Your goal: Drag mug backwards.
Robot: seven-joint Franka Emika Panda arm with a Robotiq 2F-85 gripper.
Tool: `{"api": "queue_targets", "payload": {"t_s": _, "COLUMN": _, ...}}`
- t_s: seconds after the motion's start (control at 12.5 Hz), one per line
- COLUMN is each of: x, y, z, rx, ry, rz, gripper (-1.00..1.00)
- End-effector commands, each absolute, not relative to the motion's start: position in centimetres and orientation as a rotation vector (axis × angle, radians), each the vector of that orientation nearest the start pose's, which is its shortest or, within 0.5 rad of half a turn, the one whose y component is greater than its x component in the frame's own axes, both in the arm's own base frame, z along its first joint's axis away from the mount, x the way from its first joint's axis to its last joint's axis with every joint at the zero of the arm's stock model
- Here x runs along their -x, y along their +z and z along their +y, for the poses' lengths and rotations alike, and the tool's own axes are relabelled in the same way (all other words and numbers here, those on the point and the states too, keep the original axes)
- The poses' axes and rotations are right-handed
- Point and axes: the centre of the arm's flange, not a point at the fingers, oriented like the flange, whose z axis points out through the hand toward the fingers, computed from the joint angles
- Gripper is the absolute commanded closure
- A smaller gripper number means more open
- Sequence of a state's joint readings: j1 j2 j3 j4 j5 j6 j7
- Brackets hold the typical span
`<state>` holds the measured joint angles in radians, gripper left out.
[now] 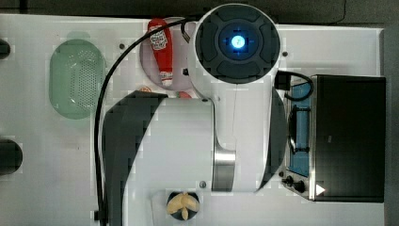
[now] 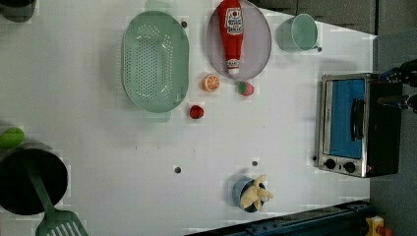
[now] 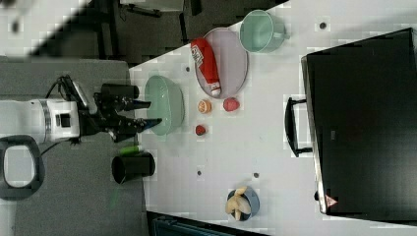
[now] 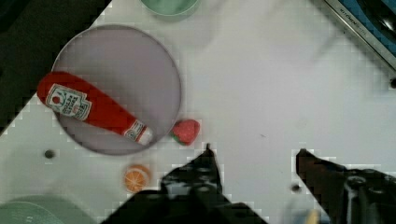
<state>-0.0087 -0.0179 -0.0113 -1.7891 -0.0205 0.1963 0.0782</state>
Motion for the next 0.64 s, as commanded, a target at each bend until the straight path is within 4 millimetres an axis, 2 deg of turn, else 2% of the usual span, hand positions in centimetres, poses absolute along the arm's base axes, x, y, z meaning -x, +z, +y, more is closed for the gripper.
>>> {"api": "queue_targets", "payload": {"t_s": 0.08, "x": -43.7, "y": 64.4, "z": -2.3, "rx": 2.772, "ry": -0.039, "rz": 1.473, "gripper": -0.59}}
{"api": "queue_targets", "payload": {"t_s": 0.24, "x": -43.8, "y": 64.4, "z": -2.3, "rx": 2.771, "ry": -0.043, "rz": 1.473, "gripper": -0.99}}
{"api": "queue_targets", "payload": {"t_s": 0.48, "x": -45.7, "y": 64.0, "z": -2.7, "rx": 2.732, "ry": -0.138, "rz": 1.481, "gripper": -1.00}}
{"api": "queue_targets", "payload": {"t_s": 0.64, "x": -48.6, "y": 62.4, "z": -3.5, "rx": 2.697, "ry": -0.203, "rz": 1.493, "gripper": -1.00}}
